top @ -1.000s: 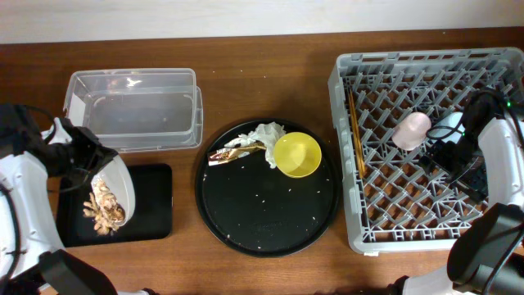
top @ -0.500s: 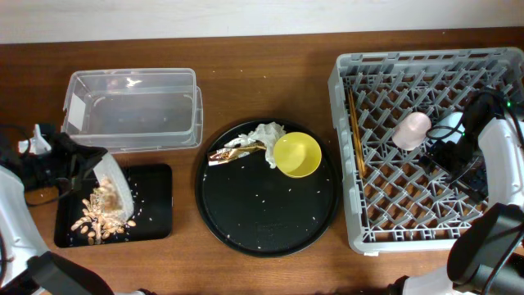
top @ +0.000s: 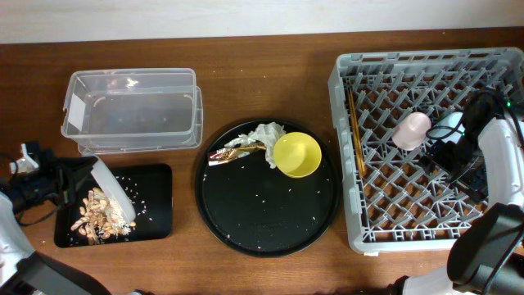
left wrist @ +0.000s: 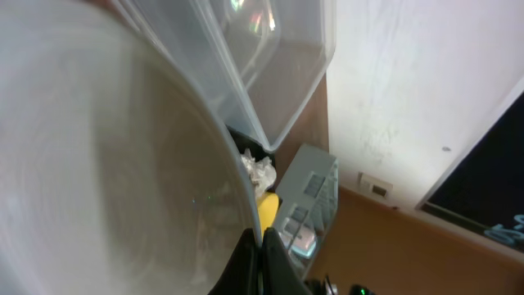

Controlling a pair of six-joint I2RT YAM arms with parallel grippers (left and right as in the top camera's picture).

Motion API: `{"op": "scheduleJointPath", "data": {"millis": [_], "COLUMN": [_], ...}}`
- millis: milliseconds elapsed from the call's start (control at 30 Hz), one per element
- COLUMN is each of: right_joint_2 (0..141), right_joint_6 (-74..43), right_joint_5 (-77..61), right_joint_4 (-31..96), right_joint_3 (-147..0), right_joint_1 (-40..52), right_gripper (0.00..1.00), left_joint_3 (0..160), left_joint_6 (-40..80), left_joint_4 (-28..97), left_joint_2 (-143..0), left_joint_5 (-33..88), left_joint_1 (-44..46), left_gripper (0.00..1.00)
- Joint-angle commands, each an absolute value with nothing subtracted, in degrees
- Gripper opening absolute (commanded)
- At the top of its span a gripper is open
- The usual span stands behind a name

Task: Sort waste into correct bins and load items into the dishwasher rack
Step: 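Lift the plate with the left gripper and tip scraps onto the black tray, then carry the empty plate back and set it on the round tray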

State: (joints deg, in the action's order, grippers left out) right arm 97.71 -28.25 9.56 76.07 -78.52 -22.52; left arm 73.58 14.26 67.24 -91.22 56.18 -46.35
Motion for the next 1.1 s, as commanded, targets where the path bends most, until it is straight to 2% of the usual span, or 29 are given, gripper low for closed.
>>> {"op": "scheduleJointPath", "data": {"millis": [0, 67, 133, 300, 400, 467, 500, 700, 867, 967, 1067], "right_joint_2": [98.0, 98.0, 98.0, 98.0, 98.0, 98.0, 98.0, 98.0, 98.0, 98.0, 98.0], "right_joint_6": [-28.6, -28.6, -28.6, -28.6, -28.6, -28.6, -28.6, -28.6, -28.6, -28.6, -28.6], "right_joint_5": [9.6, 9.6, 9.6, 9.6, 9.6, 9.6, 9.6, 9.6, 9.6, 9.6, 9.6], "right_joint_4": [76.1, 76.1, 76.1, 76.1, 76.1, 76.1, 76.1, 76.1, 76.1, 76.1, 76.1], "right_joint_3": [-78.7, -78.7, -78.7, -78.7, -78.7, -78.7, -78.7, -78.7, -78.7, -78.7, -78.7], "right_joint_1": [-22.9, -22.9, -22.9, -22.9, -22.9, -22.9, -22.9, -22.9, -22.9, -22.9, -22.9], "right_gripper": [0.98, 0.98, 0.98, 0.98, 0.98, 0.98, 0.98, 0.98, 0.98, 0.98, 0.98], "left_joint_3": [73.3, 73.2, 73.2, 73.2, 73.2, 73.2, 73.2, 73.2, 74.6, 75.3, 75.3], "left_joint_6": [12.4, 12.3, 6.7, 4.3, 4.2, -1.5, -2.9, -7.9, -7.8, -7.4, -6.8], "left_joint_4": [67.5, 66.8, 71.0, 68.2, 71.2, 82.4, 77.5, 87.0, 88.6, 90.5, 90.9], "left_joint_2": [-90.0, -90.0, -90.0, -90.0, -90.0, -90.0, -90.0, -89.1, -84.1, -79.6, -74.3], "left_joint_5": [58.9, 59.5, 69.1, 67.0, 66.1, 68.3, 69.1, 66.2, 61.1, 58.3, 55.8], "left_joint_1": [-47.5, -47.6, -47.6, -48.2, -48.2, -48.2, -48.2, -48.1, -48.0, -45.9, -39.9], "left_gripper": [0.01, 0.01, 0.01, 0.01, 0.01, 0.01, 0.01, 0.01, 0.01, 0.01, 0.01]}}
